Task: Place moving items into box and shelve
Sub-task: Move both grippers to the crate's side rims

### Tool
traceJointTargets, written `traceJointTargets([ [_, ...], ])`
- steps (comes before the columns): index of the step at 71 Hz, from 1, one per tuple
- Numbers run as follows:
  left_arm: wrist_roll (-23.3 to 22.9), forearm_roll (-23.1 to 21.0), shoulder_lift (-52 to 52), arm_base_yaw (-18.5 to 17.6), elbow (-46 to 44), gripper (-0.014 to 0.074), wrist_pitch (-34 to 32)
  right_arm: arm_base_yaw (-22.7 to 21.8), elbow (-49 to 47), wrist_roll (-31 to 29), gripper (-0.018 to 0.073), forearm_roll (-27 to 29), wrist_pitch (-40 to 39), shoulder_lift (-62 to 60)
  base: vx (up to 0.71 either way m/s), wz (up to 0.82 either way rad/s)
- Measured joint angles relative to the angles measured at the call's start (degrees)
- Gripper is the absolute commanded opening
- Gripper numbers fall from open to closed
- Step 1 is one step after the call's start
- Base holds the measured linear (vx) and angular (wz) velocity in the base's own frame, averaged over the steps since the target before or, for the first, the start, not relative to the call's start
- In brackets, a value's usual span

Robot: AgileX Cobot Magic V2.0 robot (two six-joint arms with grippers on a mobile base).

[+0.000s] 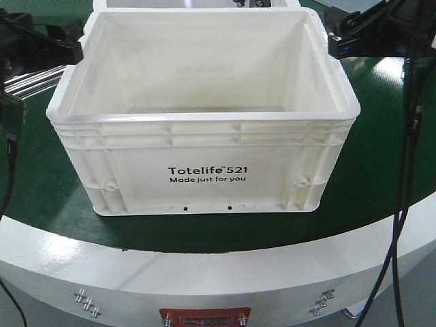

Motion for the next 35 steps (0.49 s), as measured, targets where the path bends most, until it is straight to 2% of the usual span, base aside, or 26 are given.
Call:
traceJointTargets([
  [11,-1.01,-0.05,-0.5,0.18,-1.68,0.0586,6.17,0.0,-0.19,2.29,0.0575,1.14,2.18,-0.37,0.0,0.0],
  [17,-2.22,-0.06,-0.19,0.18,-4.78,0.0586,11.22,0.0,-1.94,4.1,0.0575,1.71,6.59,0.27,0.0,0.0],
  [35,-2.59,-0.27,4.83,0.18,-18.91,0.0586,26.25,0.0,-16.79,4.55,0.0575,4.89,22.24,6.91,0.0,0.0],
])
